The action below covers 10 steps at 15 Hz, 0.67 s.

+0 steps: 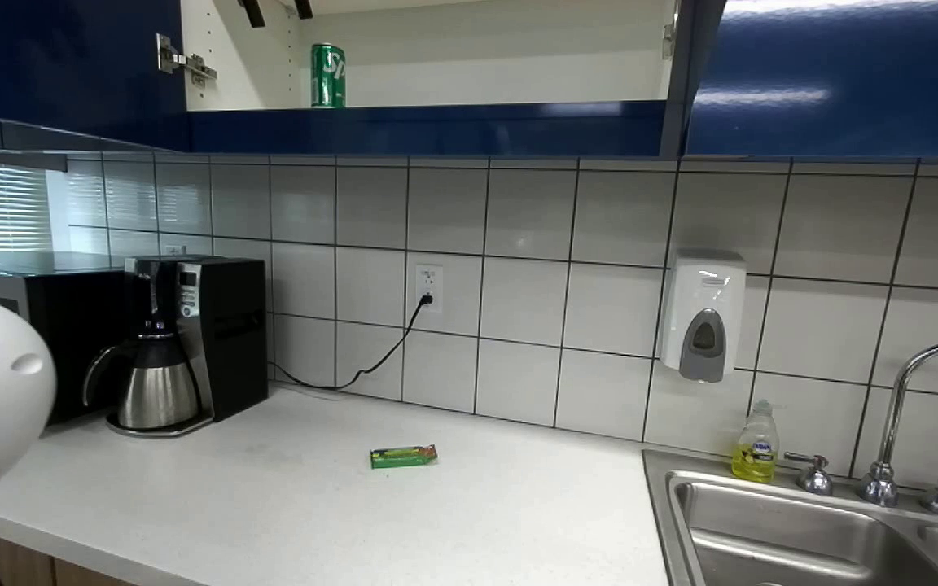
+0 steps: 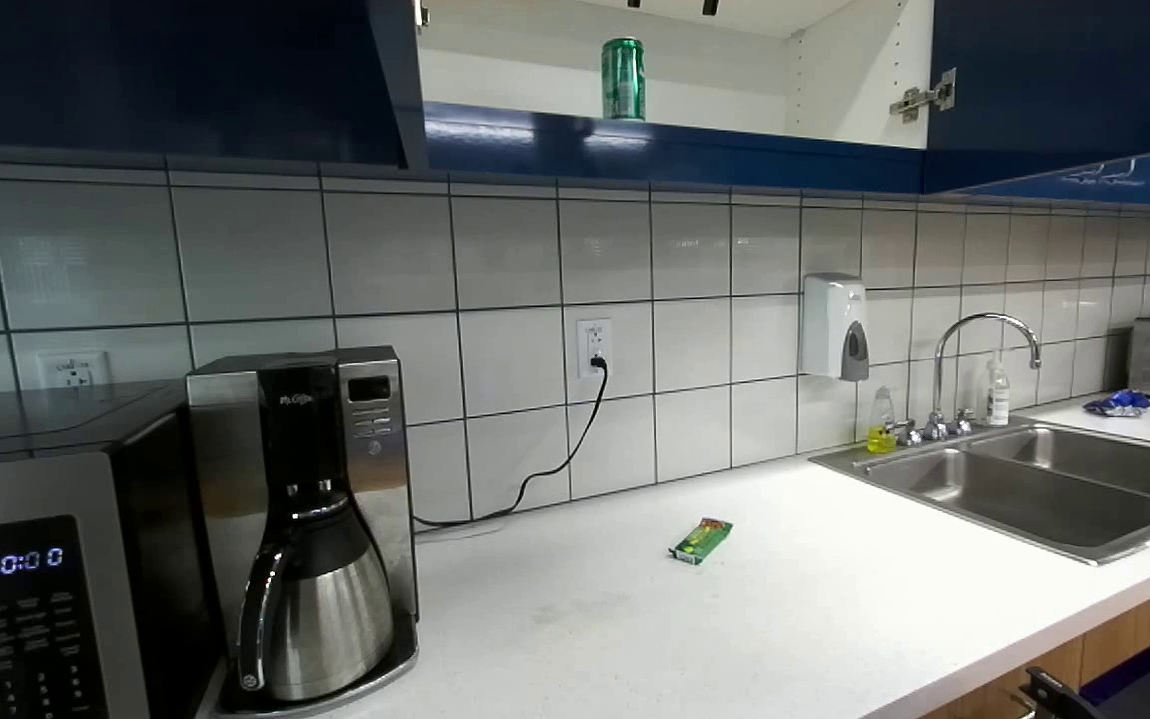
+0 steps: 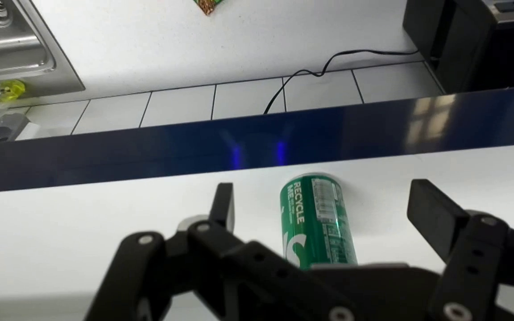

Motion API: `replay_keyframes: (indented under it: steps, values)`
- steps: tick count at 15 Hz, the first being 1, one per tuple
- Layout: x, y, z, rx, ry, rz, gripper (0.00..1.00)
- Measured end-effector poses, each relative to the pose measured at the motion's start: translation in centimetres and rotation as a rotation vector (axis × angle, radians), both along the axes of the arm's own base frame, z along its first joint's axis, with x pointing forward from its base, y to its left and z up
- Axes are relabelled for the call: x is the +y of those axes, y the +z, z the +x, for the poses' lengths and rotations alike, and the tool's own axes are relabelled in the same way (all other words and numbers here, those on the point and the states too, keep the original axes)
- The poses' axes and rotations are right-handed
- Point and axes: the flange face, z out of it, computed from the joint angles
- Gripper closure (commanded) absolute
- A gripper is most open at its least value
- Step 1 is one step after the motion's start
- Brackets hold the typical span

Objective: Pick up the canned drink and put it in the shelf

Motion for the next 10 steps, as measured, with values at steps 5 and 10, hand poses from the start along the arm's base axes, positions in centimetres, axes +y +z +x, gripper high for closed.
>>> replay_keyframes:
  steps: [5,10]
  values:
    - [-0.1,-2.9,-3.4,0.055,0.0,-0.008,0.0]
    - [-0.3,-6.6,-6.7,0.103,-0.002,-0.02,0.0]
